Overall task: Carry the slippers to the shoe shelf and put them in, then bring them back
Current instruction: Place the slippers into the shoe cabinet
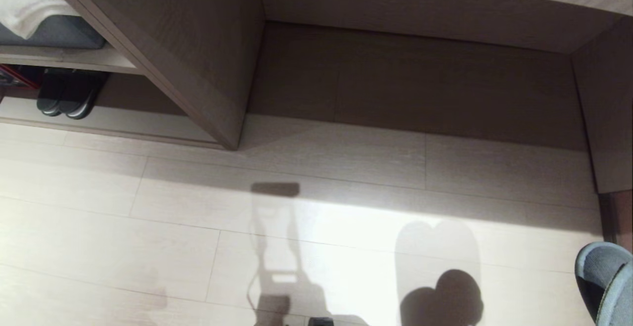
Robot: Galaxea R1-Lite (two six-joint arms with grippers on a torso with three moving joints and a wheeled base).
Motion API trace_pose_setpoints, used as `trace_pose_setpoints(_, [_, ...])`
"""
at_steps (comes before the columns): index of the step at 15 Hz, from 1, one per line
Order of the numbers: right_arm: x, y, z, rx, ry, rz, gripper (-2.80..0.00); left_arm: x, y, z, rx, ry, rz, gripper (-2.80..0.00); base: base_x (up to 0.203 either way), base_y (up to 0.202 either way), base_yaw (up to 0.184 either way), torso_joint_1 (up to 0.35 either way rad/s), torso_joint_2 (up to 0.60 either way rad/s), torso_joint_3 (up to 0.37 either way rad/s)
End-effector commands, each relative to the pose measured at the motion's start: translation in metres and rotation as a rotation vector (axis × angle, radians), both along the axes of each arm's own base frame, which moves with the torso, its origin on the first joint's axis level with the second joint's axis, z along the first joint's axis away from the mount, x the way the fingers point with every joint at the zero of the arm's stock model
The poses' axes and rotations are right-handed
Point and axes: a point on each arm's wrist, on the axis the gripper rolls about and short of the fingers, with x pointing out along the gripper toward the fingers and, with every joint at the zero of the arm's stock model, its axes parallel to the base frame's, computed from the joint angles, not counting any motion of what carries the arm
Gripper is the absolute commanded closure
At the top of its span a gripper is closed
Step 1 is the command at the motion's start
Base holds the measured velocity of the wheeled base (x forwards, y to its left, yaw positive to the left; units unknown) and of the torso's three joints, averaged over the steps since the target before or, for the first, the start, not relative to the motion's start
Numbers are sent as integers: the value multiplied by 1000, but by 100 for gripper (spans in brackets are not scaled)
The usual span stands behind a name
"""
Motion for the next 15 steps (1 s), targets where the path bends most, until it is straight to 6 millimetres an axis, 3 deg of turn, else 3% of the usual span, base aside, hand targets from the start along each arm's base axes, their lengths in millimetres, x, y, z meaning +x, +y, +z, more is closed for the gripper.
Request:
trace_pose_setpoints(1, [0,0,0,-1,0,1,0,0,0,0,-1,2,0,0,0,0,0,2,-1,197])
trace_pose_setpoints(15, [0,0,0,-1,0,1,0,0,0,0,-1,3,1,0,0,0,0,2,2,202])
